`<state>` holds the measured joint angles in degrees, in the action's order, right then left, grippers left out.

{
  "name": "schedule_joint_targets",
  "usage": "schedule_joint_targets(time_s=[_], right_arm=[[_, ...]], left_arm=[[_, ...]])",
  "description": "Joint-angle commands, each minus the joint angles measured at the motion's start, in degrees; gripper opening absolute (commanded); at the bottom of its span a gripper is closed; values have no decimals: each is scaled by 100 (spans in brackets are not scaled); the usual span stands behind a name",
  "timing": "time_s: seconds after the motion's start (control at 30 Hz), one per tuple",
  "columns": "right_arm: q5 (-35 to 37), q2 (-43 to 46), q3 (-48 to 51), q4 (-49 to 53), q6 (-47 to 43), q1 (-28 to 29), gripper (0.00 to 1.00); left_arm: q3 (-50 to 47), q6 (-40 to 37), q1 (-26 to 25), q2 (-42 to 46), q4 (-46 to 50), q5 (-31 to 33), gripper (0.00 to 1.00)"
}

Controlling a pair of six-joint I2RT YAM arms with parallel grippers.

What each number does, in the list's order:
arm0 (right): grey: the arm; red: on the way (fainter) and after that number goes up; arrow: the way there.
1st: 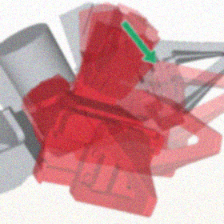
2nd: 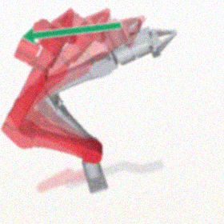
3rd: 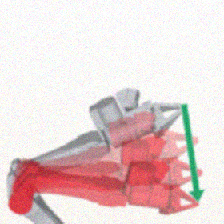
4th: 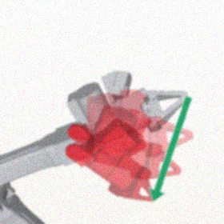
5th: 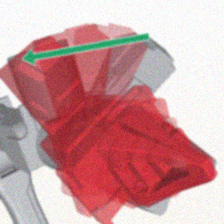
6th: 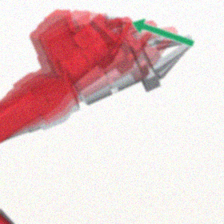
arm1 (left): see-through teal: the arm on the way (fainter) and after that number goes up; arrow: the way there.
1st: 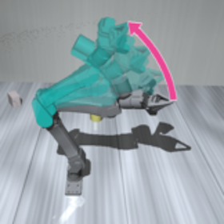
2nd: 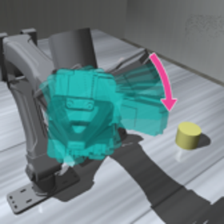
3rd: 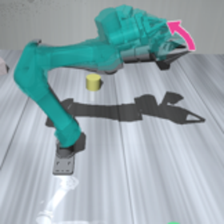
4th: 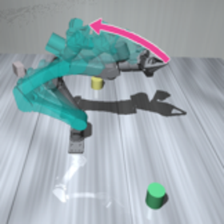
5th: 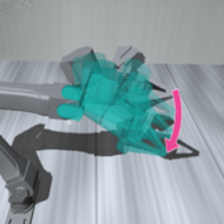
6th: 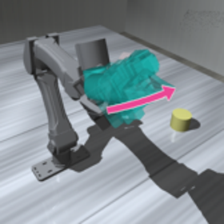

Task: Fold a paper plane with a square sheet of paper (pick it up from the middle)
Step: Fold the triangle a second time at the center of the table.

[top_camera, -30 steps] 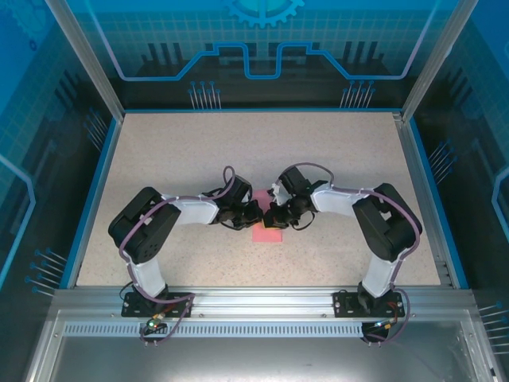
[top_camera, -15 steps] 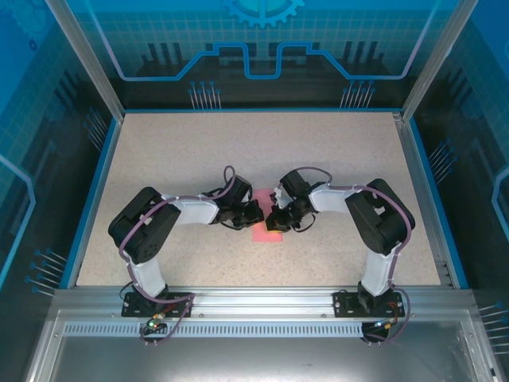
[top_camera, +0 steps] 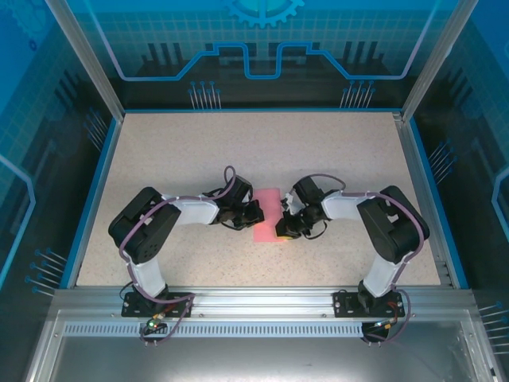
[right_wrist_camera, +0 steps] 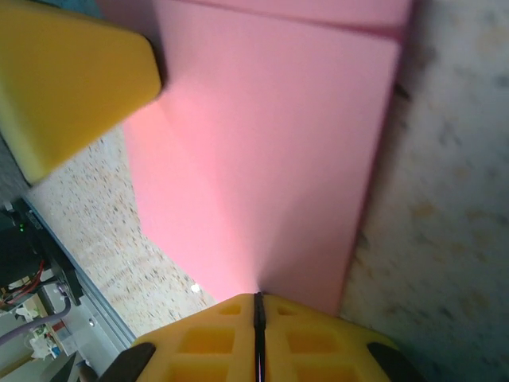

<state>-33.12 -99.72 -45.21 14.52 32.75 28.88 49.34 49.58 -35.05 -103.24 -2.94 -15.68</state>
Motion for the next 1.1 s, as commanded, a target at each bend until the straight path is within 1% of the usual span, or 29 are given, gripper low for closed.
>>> schedule_joint_targets(time_s=[0.0, 0.1, 0.23, 0.37, 0.5, 0.63, 0.77, 0.9, 1.0, 1.07], right_arm=[[129, 128, 318, 631, -170, -88, 10], [170, 194, 461, 679, -228, -150, 10], [58, 264, 568, 683, -266, -316, 10], [-237, 467, 375, 650, -257, -322, 10], [-327, 566, 28, 501, -32, -247, 11], [-207, 375, -239, 461, 65, -155, 11], [-221, 89, -297, 311, 88, -147, 14], [-125, -159, -287, 343, 0, -121, 13], [121, -302, -237, 515, -106, -126, 9], [147, -361, -183, 462, -96, -116, 8]], left_arm=[[-144, 10, -9, -223, 391, 355, 6], [-131, 6, -10, -227, 396, 360, 5], [-125, -1, -6, -227, 398, 355, 5], [-125, 53, -4, -210, 340, 295, 6], [-88, 87, -10, -181, 294, 225, 5], [-56, 77, -5, -163, 328, 230, 6], [-65, 86, -8, -159, 321, 203, 6], [-48, 71, -7, -123, 290, 130, 7], [91, -91, -18, -93, 410, 40, 9], [137, -172, -28, -24, 486, 31, 10]])
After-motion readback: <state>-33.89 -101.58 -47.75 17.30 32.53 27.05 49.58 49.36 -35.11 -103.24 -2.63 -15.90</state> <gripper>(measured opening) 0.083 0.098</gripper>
